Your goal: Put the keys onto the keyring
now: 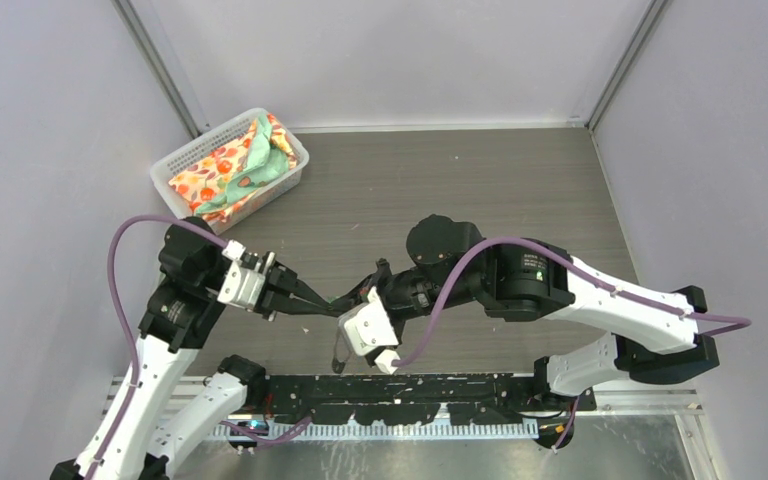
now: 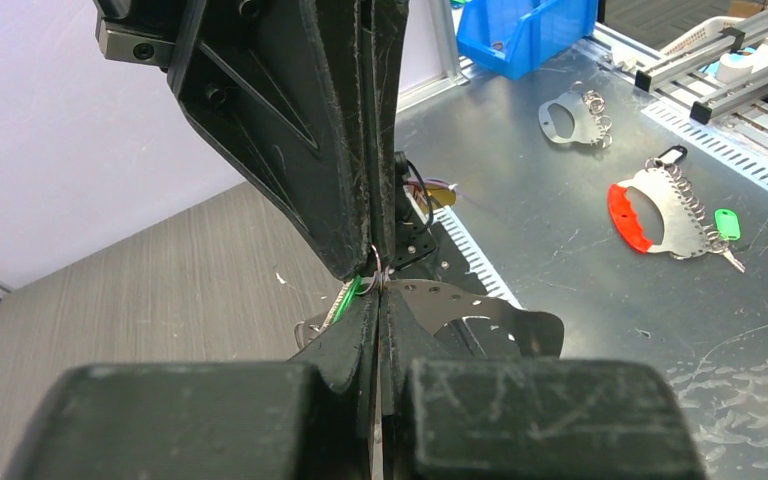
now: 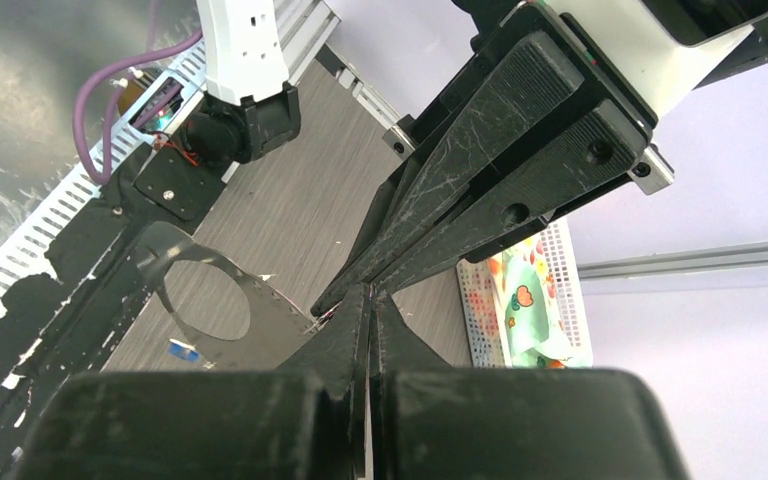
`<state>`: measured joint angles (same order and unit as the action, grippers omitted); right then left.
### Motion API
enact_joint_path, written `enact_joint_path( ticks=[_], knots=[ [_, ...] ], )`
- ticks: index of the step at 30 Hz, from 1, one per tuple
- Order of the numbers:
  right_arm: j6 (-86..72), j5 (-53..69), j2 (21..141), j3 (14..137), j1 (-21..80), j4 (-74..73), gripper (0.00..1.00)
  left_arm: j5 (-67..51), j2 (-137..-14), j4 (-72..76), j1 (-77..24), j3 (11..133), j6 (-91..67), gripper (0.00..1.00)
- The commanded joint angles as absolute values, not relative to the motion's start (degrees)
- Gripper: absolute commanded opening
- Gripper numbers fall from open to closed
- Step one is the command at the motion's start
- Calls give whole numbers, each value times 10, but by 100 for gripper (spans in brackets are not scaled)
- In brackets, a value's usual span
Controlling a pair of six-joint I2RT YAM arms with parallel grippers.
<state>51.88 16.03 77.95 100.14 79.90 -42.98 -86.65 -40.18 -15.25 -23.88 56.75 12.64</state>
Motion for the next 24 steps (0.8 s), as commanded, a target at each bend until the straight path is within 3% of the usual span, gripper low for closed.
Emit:
enact_joint_path(
  ticks=[1, 24],
  knots=[
    [505, 129, 784, 1012, 801, -460, 1, -864, -389, -130, -240, 570, 132, 0],
    [548, 131, 685, 915, 794, -399, 1, -873, -428, -136, -240, 603, 53, 0]
  ],
)
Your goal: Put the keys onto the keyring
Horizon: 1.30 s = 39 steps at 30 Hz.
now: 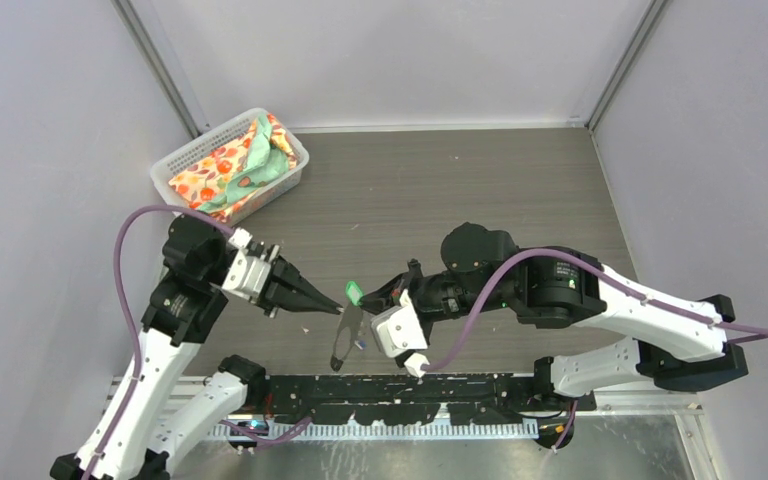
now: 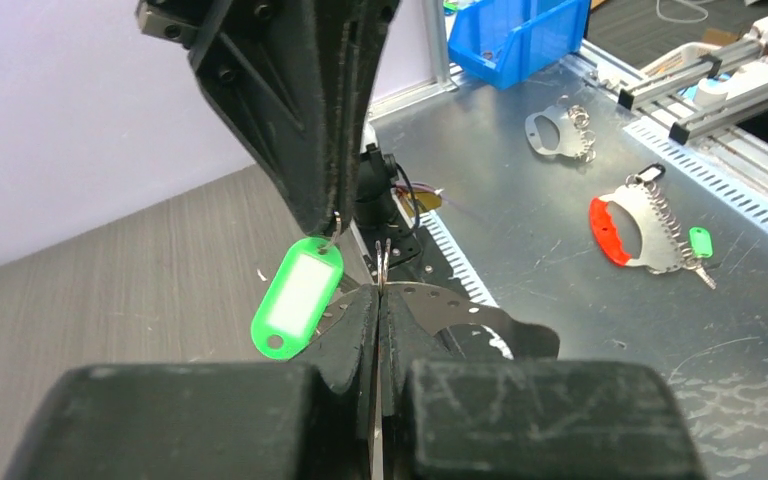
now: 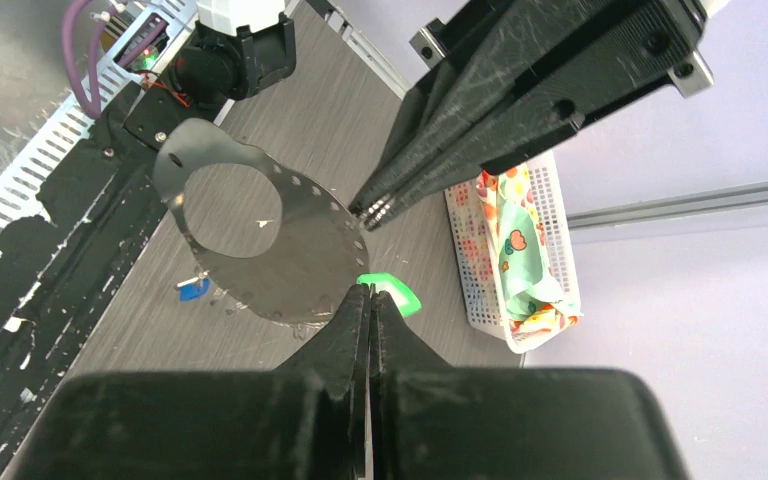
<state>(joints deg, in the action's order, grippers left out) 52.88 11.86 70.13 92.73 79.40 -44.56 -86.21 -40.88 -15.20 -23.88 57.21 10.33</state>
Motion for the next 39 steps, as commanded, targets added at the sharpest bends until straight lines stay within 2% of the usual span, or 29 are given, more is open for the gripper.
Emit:
enact_joint_path(
  ticks=[1, 39],
  knots=[
    [553, 131, 685, 914, 793, -396, 1, -874, -433, -136, -241, 606, 46, 0],
    [592, 150, 674, 888, 795, -372, 1, -872, -446, -125, -251, 618, 31, 0]
  ],
)
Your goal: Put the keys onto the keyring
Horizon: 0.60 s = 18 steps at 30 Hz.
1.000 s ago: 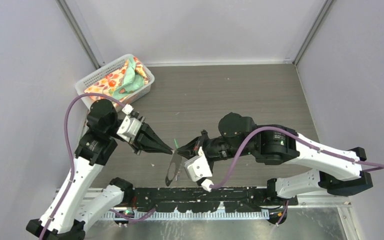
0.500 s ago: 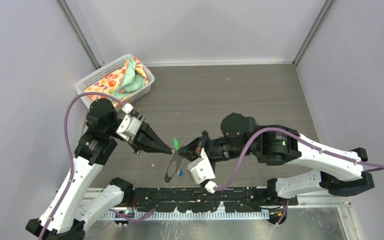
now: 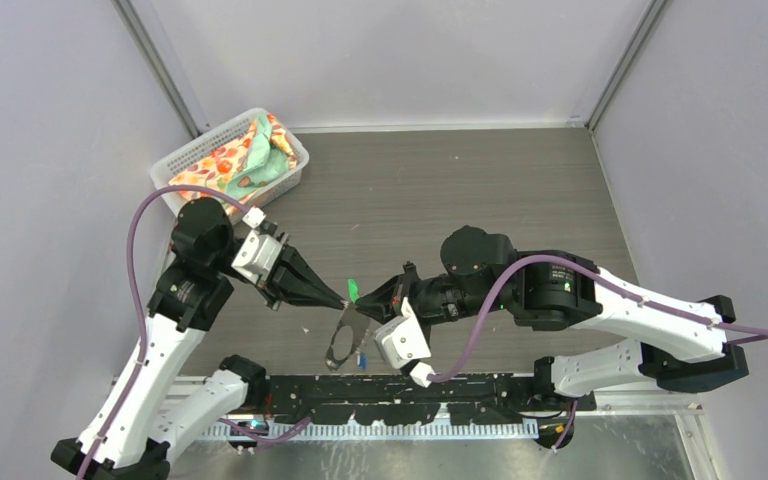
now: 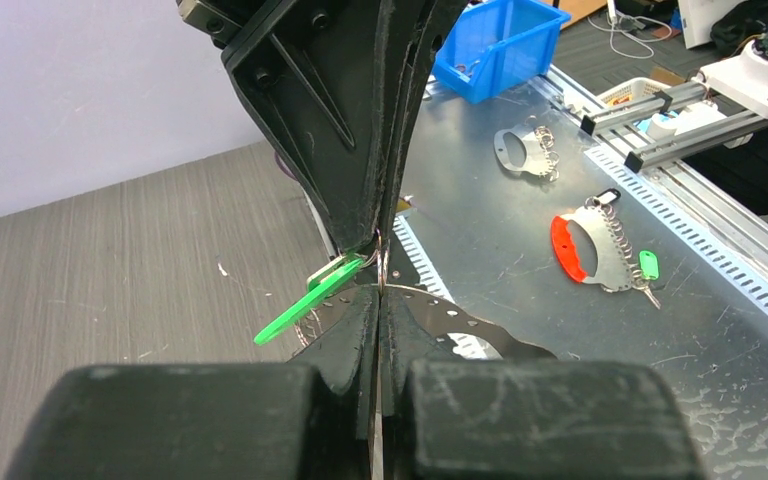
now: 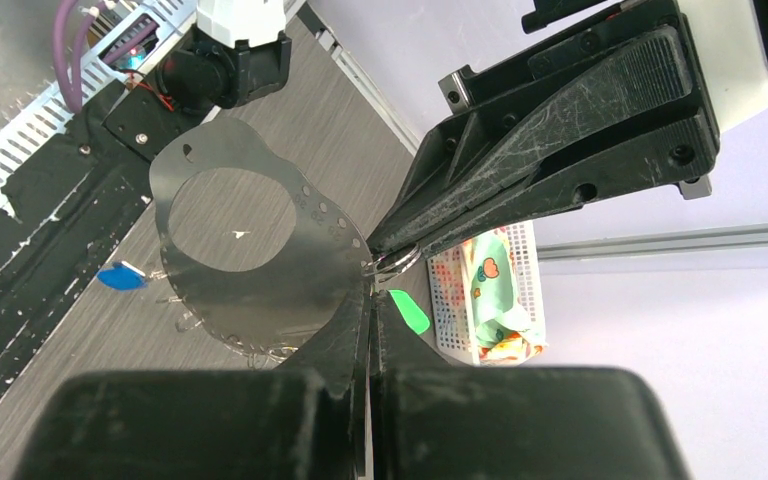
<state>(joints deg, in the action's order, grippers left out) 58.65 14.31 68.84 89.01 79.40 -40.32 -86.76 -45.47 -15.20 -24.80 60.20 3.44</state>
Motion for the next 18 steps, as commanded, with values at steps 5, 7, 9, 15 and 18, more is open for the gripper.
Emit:
enact_joint_path(
  ticks=[5, 7, 9, 15, 18],
  knots=[
    [593, 151, 675, 888, 795, -360, 1, -872, -441, -123, -252, 615, 34, 0],
    [595, 151, 677, 890, 795, -354, 1, -872, -438, -123, -252, 612, 39, 0],
    [597, 153, 682, 896, 796, -357, 1, -873, -438, -122, -252, 612, 41, 0],
    [601, 158, 689, 900, 796, -357, 1, -869, -438, -121, -252, 613, 42, 0],
    [599, 159, 684, 895, 796, -356, 1, -866, -437, -121, -251, 612, 42, 0]
  ],
)
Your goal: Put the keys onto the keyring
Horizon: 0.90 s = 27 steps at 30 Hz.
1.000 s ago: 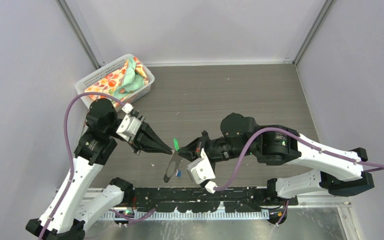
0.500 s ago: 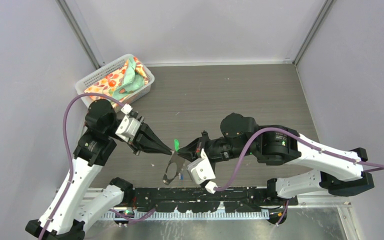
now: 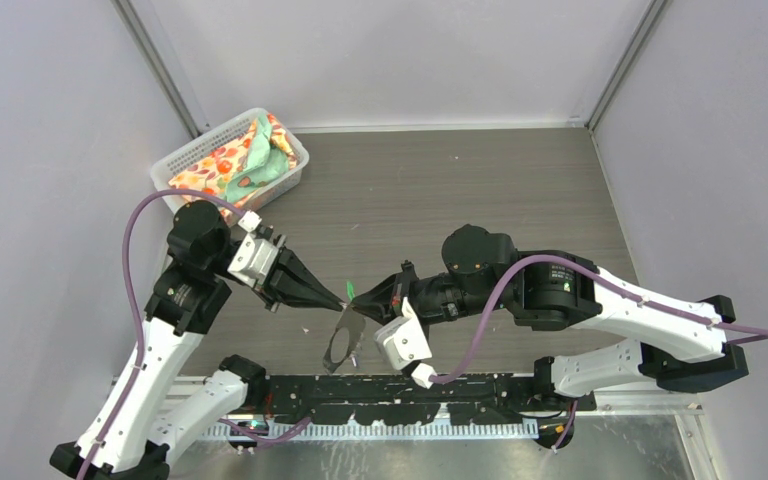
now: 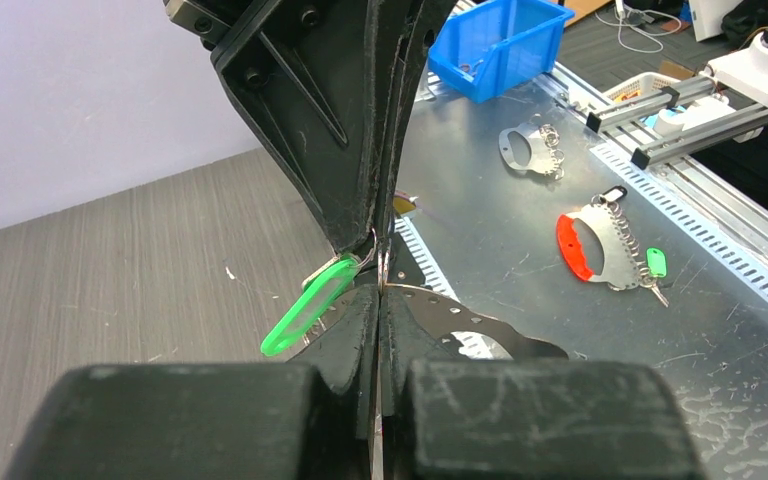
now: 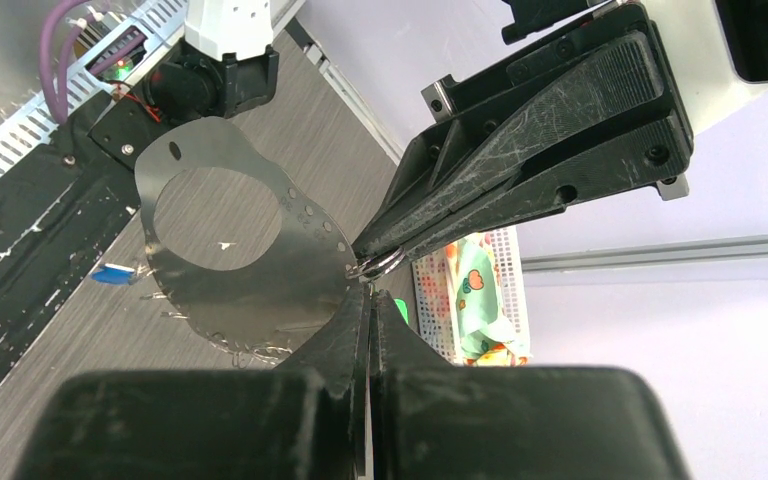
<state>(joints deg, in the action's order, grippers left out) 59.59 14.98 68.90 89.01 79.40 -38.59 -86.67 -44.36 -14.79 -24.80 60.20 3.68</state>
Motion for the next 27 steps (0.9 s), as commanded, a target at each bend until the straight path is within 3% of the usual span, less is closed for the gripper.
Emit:
enact_joint_path(
  ticks=[1, 27],
  knots=[
    [597, 159, 683, 893, 796, -356, 1, -865, -436, -121, -251, 612, 42, 0],
    [595, 169, 719, 951, 799, -363, 1, -865, -430, -114, -252, 589, 59, 0]
  ],
)
